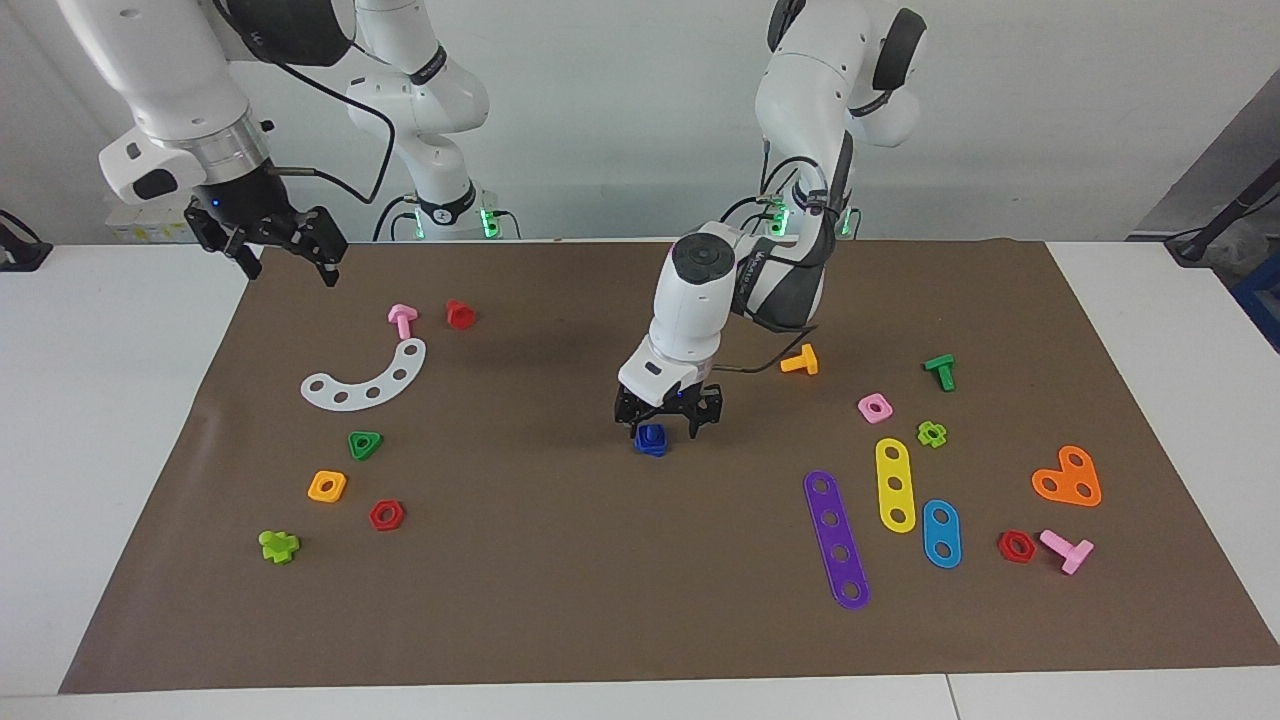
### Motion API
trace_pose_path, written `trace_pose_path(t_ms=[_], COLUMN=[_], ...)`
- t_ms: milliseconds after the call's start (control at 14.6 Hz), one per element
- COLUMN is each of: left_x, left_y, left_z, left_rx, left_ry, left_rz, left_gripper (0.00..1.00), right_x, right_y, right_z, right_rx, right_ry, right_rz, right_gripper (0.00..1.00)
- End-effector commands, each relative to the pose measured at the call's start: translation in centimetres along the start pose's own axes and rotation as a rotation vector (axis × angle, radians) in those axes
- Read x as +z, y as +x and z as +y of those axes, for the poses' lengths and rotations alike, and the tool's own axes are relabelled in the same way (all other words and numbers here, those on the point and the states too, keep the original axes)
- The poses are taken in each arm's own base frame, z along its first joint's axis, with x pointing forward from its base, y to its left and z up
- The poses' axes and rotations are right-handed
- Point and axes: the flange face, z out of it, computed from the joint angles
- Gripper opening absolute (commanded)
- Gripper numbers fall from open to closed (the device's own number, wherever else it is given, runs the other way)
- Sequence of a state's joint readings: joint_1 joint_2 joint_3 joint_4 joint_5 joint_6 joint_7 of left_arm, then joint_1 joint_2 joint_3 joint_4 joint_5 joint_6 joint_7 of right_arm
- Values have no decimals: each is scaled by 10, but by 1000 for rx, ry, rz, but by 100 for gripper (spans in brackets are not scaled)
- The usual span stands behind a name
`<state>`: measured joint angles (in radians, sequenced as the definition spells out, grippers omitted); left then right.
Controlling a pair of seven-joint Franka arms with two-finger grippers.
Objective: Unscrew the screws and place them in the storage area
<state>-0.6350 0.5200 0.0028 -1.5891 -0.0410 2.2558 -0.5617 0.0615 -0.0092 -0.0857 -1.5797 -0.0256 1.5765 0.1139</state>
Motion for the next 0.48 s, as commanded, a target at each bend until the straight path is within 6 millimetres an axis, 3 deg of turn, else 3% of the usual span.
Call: trace_pose_path(t_ms=[0,410], left_x=[7,27], left_y=[-6,-7], left_z=[3,2], left_rx=[8,16], left_ry=[15,30], left_rz=[26,20], left_gripper=[95,91], right_x=[-1,-1], right_y=[-4,-4], right_z=[0,0], right_rx=[-20,-20], right_ry=[4,4], right_rz=[3,3], right_gripper=[100,100])
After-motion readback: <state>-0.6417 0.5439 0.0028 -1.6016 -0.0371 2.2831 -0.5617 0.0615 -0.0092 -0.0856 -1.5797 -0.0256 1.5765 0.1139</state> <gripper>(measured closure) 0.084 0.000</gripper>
